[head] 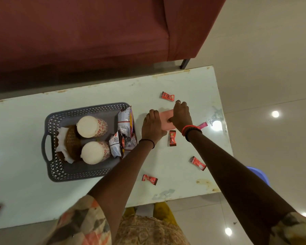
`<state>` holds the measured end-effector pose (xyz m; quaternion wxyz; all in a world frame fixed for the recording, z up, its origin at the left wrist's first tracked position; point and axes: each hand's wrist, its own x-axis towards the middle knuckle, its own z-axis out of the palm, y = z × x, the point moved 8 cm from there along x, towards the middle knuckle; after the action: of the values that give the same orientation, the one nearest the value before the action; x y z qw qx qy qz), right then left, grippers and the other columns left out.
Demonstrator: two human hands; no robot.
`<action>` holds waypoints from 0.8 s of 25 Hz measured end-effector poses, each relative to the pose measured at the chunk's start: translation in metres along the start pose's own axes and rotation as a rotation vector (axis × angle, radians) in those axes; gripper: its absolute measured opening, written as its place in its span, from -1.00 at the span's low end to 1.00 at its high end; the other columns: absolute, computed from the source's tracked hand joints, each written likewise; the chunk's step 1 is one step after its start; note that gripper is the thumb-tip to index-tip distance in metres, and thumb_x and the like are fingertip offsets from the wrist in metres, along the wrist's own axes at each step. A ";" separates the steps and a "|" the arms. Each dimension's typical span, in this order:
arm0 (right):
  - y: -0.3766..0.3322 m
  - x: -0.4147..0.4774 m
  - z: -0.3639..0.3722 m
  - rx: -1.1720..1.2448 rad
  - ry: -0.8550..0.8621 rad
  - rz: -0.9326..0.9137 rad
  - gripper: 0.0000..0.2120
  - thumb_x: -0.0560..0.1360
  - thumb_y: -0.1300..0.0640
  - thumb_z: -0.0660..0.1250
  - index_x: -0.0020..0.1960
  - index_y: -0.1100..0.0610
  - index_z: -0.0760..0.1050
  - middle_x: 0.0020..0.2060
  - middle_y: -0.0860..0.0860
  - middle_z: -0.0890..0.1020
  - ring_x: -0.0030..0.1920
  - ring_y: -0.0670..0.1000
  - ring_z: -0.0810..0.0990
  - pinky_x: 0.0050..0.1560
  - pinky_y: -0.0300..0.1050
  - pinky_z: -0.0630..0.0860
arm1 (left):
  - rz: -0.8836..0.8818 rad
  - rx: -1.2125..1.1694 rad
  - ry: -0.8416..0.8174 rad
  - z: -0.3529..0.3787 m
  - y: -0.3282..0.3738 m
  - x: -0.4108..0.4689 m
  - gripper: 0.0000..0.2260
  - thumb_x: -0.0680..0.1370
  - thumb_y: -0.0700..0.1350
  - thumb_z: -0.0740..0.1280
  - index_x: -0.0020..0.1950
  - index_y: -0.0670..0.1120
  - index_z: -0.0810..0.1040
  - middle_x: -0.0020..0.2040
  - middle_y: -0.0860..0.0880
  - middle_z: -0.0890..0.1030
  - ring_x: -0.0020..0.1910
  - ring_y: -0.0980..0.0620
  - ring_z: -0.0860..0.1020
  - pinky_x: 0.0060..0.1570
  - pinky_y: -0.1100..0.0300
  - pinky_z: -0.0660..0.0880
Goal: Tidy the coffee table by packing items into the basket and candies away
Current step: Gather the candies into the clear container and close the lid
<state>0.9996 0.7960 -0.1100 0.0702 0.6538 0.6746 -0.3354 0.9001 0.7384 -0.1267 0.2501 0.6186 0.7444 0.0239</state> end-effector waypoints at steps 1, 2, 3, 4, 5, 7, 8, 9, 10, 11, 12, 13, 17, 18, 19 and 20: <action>0.000 0.000 0.000 0.013 -0.007 0.008 -0.30 0.37 0.30 0.50 0.39 0.34 0.23 0.24 0.27 0.41 0.25 0.23 0.44 0.22 0.05 0.51 | -0.001 0.009 -0.001 0.000 0.000 0.000 -0.32 0.31 0.01 0.51 0.27 -0.23 0.28 0.22 -0.19 0.41 0.18 -0.12 0.43 0.20 0.11 0.39; 0.001 0.000 -0.001 0.030 -0.011 0.015 -0.30 0.37 0.30 0.50 0.39 0.33 0.23 0.24 0.27 0.42 0.25 0.23 0.45 0.22 0.06 0.51 | -0.007 0.014 -0.007 0.000 -0.001 0.000 -0.30 0.31 0.04 0.51 0.29 -0.23 0.28 0.24 -0.19 0.41 0.20 -0.12 0.42 0.24 0.10 0.38; 0.001 -0.001 -0.001 0.045 -0.013 0.017 -0.32 0.38 0.30 0.49 0.39 0.33 0.24 0.23 0.27 0.45 0.25 0.24 0.47 0.22 0.07 0.51 | -0.020 0.011 -0.017 0.000 -0.001 -0.001 -0.26 0.30 0.06 0.51 0.31 -0.22 0.26 0.26 -0.19 0.40 0.24 -0.11 0.40 0.28 0.10 0.35; 0.001 -0.002 -0.002 0.059 -0.014 0.015 -0.34 0.39 0.31 0.47 0.39 0.33 0.24 0.22 0.27 0.48 0.24 0.24 0.48 0.22 0.08 0.51 | -0.039 -0.004 -0.032 -0.001 -0.003 -0.003 -0.21 0.30 0.07 0.52 0.35 -0.22 0.23 0.30 -0.20 0.38 0.29 -0.12 0.37 0.34 0.09 0.32; 0.002 -0.003 -0.004 0.081 -0.012 0.010 -0.39 0.41 0.32 0.44 0.37 0.33 0.25 0.20 0.28 0.51 0.22 0.25 0.51 0.21 0.08 0.52 | -0.062 -0.032 -0.050 -0.001 -0.005 -0.006 -0.15 0.30 0.07 0.52 0.41 -0.21 0.17 0.36 -0.21 0.34 0.36 -0.13 0.32 0.40 0.06 0.27; 0.007 -0.005 -0.011 0.146 -0.006 0.007 -0.60 0.45 0.38 0.34 0.26 0.35 0.36 0.13 0.27 0.57 0.15 0.25 0.55 0.14 0.07 0.54 | -0.102 -0.111 -0.048 -0.006 -0.004 -0.017 -0.07 0.32 0.04 0.52 0.49 -0.20 0.04 0.46 -0.23 0.24 0.47 -0.17 0.18 0.48 -0.02 0.15; 0.010 -0.006 -0.017 0.178 -0.018 0.014 -0.71 0.45 0.41 0.30 0.17 0.35 0.42 0.08 0.26 0.59 0.11 0.23 0.56 0.09 0.04 0.54 | -0.109 -0.150 -0.009 -0.011 -0.002 -0.024 -0.08 0.35 0.02 0.50 0.50 -0.20 0.01 0.48 -0.23 0.20 0.50 -0.17 0.13 0.50 -0.06 0.12; 0.013 -0.008 -0.021 0.211 -0.049 0.020 -0.78 0.44 0.43 0.30 0.08 0.35 0.47 0.03 0.25 0.60 0.07 0.21 0.57 0.01 -0.02 0.53 | -0.111 -0.187 0.046 -0.018 0.001 -0.034 -0.11 0.38 -0.01 0.48 0.51 -0.19 0.01 0.49 -0.22 0.19 0.51 -0.18 0.10 0.50 -0.08 0.12; 0.014 -0.012 -0.025 0.247 -0.096 0.026 -0.82 0.42 0.44 0.32 0.02 0.35 0.50 -0.05 0.23 0.60 0.01 0.18 0.57 -0.09 -0.10 0.50 | -0.112 -0.226 0.104 -0.024 0.005 -0.045 -0.16 0.41 -0.04 0.46 0.51 -0.19 0.02 0.49 -0.21 0.19 0.52 -0.17 0.09 0.50 -0.08 0.12; 0.015 -0.017 -0.029 0.291 -0.148 0.032 -0.84 0.41 0.44 0.34 -0.01 0.36 0.52 -0.11 0.21 0.58 -0.05 0.14 0.55 -0.17 -0.17 0.48 | -0.114 -0.267 0.150 -0.028 0.009 -0.056 -0.20 0.44 -0.05 0.43 0.51 -0.18 0.03 0.50 -0.19 0.19 0.52 -0.15 0.09 0.51 -0.06 0.12; 0.016 -0.023 -0.033 0.339 -0.190 0.041 -0.83 0.40 0.44 0.36 -0.01 0.37 0.53 -0.14 0.19 0.56 -0.10 0.12 0.54 -0.22 -0.22 0.48 | -0.119 -0.307 0.179 -0.028 0.012 -0.068 -0.25 0.46 -0.06 0.40 0.51 -0.16 0.04 0.50 -0.18 0.19 0.52 -0.13 0.09 0.51 -0.03 0.12; 0.017 -0.029 -0.040 0.383 -0.210 0.047 -0.83 0.40 0.43 0.38 -0.01 0.38 0.54 -0.15 0.18 0.56 -0.12 0.11 0.54 -0.22 -0.23 0.50 | -0.125 -0.350 0.194 -0.027 0.015 -0.081 -0.29 0.48 -0.06 0.37 0.51 -0.15 0.05 0.50 -0.16 0.19 0.52 -0.11 0.10 0.50 0.01 0.14; 0.030 -0.045 -0.073 0.444 -0.111 0.043 -0.86 0.40 0.31 0.44 -0.09 0.24 0.51 -0.13 0.15 0.60 -0.16 0.12 0.57 -0.15 -0.08 0.53 | -0.113 -0.417 0.164 -0.012 0.013 -0.126 -0.41 0.54 -0.10 0.28 0.50 -0.08 0.11 0.50 -0.10 0.20 0.51 -0.03 0.15 0.46 0.12 0.18; 0.035 -0.046 -0.080 0.433 -0.044 0.041 -0.86 0.40 0.30 0.45 -0.09 0.26 0.52 -0.13 0.14 0.60 -0.15 0.11 0.57 -0.14 -0.07 0.50 | -0.101 -0.398 0.145 -0.007 0.011 -0.135 -0.43 0.54 -0.10 0.26 0.50 -0.06 0.11 0.51 -0.08 0.20 0.51 -0.01 0.15 0.46 0.14 0.18; 0.040 -0.047 -0.085 0.411 0.030 0.037 -0.86 0.40 0.29 0.44 -0.08 0.27 0.54 -0.12 0.12 0.60 -0.15 0.09 0.56 -0.15 -0.08 0.49 | -0.088 -0.376 0.124 -0.001 0.008 -0.143 -0.45 0.55 -0.09 0.24 0.50 -0.05 0.11 0.51 -0.07 0.20 0.51 0.01 0.15 0.46 0.17 0.17; 0.044 -0.049 -0.088 0.384 0.098 0.032 -0.87 0.41 0.28 0.44 -0.07 0.28 0.54 -0.12 0.10 0.60 -0.14 0.08 0.57 -0.19 -0.09 0.50 | -0.073 -0.357 0.104 0.004 0.006 -0.151 -0.46 0.56 -0.09 0.23 0.50 -0.05 0.12 0.50 -0.06 0.21 0.51 0.02 0.15 0.46 0.20 0.15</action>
<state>1.0769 0.7999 -0.0326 -0.0833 0.6813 0.5906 -0.4243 0.9232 0.5979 -0.0760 0.3177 0.5351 0.7621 0.1784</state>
